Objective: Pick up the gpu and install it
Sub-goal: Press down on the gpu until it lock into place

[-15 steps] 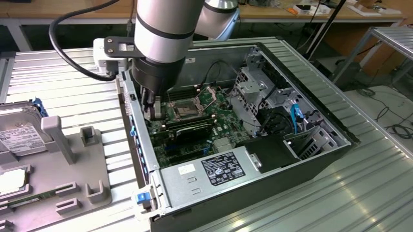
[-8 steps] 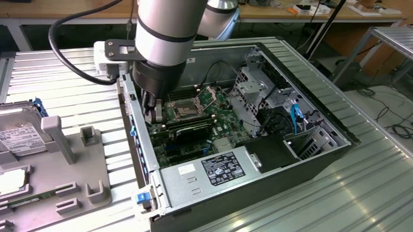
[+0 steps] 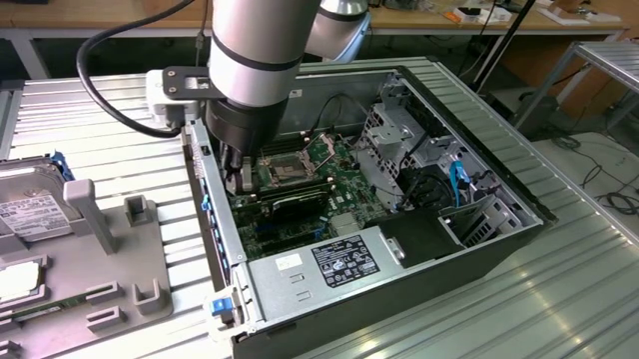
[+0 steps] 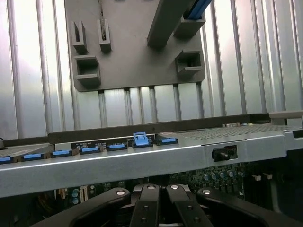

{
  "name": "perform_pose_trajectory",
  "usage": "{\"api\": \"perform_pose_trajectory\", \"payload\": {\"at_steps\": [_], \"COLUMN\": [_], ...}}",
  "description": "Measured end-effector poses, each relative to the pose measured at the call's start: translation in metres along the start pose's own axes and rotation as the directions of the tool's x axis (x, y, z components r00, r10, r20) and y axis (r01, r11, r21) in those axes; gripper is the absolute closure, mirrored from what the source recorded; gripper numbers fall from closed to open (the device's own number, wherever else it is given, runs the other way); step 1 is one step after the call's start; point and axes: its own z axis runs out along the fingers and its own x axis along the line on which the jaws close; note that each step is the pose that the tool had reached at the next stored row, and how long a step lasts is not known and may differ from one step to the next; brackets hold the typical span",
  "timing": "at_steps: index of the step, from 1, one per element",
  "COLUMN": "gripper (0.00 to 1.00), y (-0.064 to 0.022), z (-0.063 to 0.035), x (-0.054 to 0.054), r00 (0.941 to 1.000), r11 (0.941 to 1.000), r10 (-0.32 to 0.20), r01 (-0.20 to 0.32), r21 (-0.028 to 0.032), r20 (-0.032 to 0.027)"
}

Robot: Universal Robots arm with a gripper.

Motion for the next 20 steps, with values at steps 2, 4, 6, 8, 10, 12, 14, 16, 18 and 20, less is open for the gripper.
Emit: {"api": "perform_pose_trajectory", "payload": {"at_steps": [2, 4, 6, 8, 10, 12, 14, 16, 18, 20], "gripper": [0.89, 0.89, 0.89, 0.89, 0.89, 0.89, 0.89, 0.89, 0.89, 0.89], "y": [0.0003, 0.0004, 0.0005, 0.0008, 0.0009, 0.0010, 0.0010, 0.0010, 0.0010, 0.0008], "z": [0.0001, 0.0000, 0.0005, 0.0014, 0.0020, 0.0024, 0.0026, 0.0027, 0.0032, 0.0044], "x": [0.0001, 0.0001, 0.0002, 0.0005, 0.0008, 0.0009, 0.0010, 0.0010, 0.0011, 0.0012], "r00": [1.0000, 1.0000, 1.0000, 1.0000, 1.0000, 1.0000, 1.0000, 1.0000, 1.0000, 1.0000], "r11": [1.0000, 1.0000, 1.0000, 1.0000, 1.0000, 1.0000, 1.0000, 1.0000, 1.0000, 0.9999], "r10": [0.000, 0.000, 0.000, 0.000, -0.001, -0.001, -0.001, -0.001, -0.001, -0.002], "r01": [0.000, 0.000, 0.000, 0.000, 0.001, 0.001, 0.001, 0.001, 0.001, 0.002], "r21": [-0.0001, -0.0002, 0.0007, 0.0023, 0.0030, 0.0035, 0.0039, 0.0042, 0.0062, 0.0128], "r20": [-0.0001, -0.0002, 0.0000, 0.0000, -0.0001, -0.0001, 0.0001, 0.0001, 0.0001, 0.0001]}}
